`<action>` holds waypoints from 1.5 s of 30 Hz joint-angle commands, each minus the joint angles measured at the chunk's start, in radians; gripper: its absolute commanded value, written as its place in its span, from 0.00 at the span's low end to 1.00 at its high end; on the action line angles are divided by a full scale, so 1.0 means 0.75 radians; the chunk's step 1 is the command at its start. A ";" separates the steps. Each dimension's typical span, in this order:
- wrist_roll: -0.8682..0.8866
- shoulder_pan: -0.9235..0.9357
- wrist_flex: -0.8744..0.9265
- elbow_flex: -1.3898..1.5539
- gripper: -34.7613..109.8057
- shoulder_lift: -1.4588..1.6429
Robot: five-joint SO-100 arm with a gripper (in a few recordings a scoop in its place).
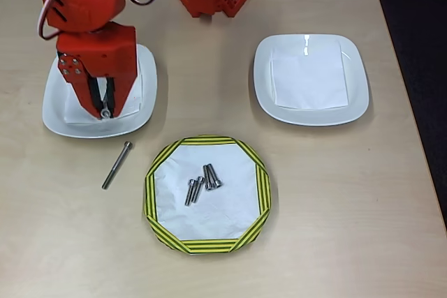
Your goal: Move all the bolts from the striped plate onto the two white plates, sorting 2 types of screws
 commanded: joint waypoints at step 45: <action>-0.254 0.170 -0.399 0.057 0.32 -0.276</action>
